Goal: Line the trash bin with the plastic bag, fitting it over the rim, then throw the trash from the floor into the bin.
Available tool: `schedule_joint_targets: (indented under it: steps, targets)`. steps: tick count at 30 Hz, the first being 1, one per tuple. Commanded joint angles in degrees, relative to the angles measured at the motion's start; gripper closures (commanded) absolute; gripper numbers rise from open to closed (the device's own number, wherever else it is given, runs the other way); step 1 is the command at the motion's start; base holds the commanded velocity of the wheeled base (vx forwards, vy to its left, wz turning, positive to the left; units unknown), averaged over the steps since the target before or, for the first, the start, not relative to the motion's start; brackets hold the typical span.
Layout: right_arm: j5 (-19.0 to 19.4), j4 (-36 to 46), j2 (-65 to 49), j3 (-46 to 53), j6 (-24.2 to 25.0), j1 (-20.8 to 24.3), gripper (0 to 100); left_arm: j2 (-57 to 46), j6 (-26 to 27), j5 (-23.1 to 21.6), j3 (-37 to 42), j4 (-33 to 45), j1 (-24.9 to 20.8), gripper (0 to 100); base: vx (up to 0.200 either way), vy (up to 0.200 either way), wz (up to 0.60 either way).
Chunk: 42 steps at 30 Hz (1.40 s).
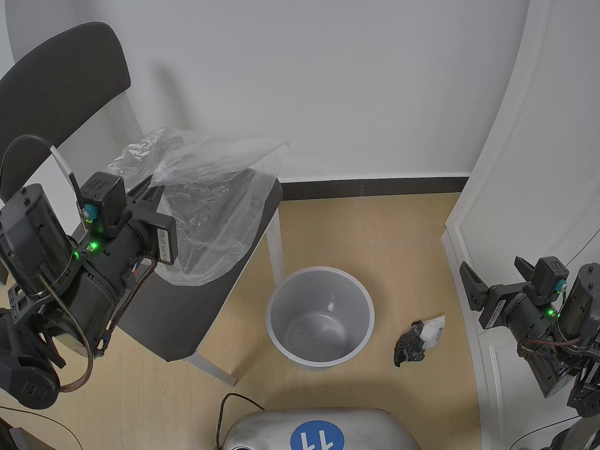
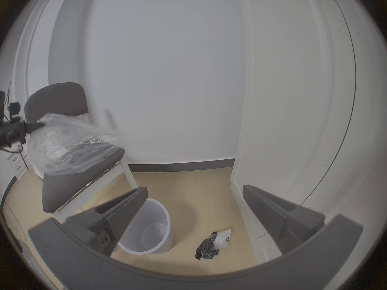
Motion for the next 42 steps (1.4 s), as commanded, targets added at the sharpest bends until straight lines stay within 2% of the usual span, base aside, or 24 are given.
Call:
schedule_joint_targets:
  steps: [1, 5, 8, 10, 12, 15, 22, 24, 25, 27, 33, 39, 42]
  targets:
    - [0.2, 0.1, -0.1, -0.1, -0.1, 0.1, 0, -2.9, -2.2, 0.1, -0.7, -1.2, -4.0, 100, 0.000, 0.000, 0.00]
    - [2.4, 0.2, 0.8, -0.4, 0.1, 1.3, 0, -3.9, -3.5, 0.2, -0.6, -4.6, -5.2, 100, 0.000, 0.000, 0.00]
    - [8.2, 0.1, 1.8, -2.7, 0.1, 1.3, 0, -3.8, -3.9, 0.2, -0.3, -8.2, -6.3, 100, 0.000, 0.000, 0.00]
    - [10.5, 0.8, 2.5, -4.8, 0.3, 1.4, 0, -3.8, -4.8, 0.2, -0.2, -10.4, -7.7, 100, 0.000, 0.000, 0.00]
    - [10.9, 0.9, 3.2, -5.1, 0.6, 1.8, 0, -3.9, -5.2, 0.2, -0.2, -11.4, -8.4, 100, 0.000, 0.000, 0.00]
    - [11.2, 0.1, 5.9, -3.6, 2.5, 4.6, 0, -3.9, -6.2, 0.4, -0.4, -15.0, -9.0, 100, 0.000, 0.000, 0.00]
    - [12.6, 0.2, 8.2, -2.3, 10.9, 7.9, 0, -2.2, -6.5, 0.5, -1.9, -16.8, -9.4, 100, 0.000, 0.000, 0.00]
    - [12.8, 0.2, 8.6, -2.2, 11.7, 8.0, 0, -1.9, -6.6, 0.5, -2.1, -16.9, -9.4, 100, 0.000, 0.000, 0.00]
    - [13.7, -0.1, 12.0, -2.2, 16.1, 8.0, 0, -0.6, -7.9, 0.5, -3.1, -17.7, -9.5, 100, 0.000, 0.000, 0.00]
    - [14.2, -0.2, 14.3, -2.7, 18.3, 7.5, 0, -0.1, -8.4, 0.6, -3.2, -18.2, -10.2, 100, 0.000, 0.000, 0.00]
    - [14.7, -0.3, 15.0, -4.5, 19.3, 7.1, 0, -0.6, -8.4, 0.6, -3.1, -18.5, -12.8, 100, 0.000, 0.000, 0.00]
    - [14.7, -8.6, 19.2, -7.3, 24.4, 6.2, 0, -0.9, -8.7, 0.6, -3.1, -18.6, -15.5, 100, 0.000, 0.000, 0.00]
    - [14.7, -12.1, 23.6, -8.0, 25.1, 4.7, 0, -0.9, -8.7, 0.6, -3.3, -19.8, -16.3, 100, 0.000, 0.000, 0.00]
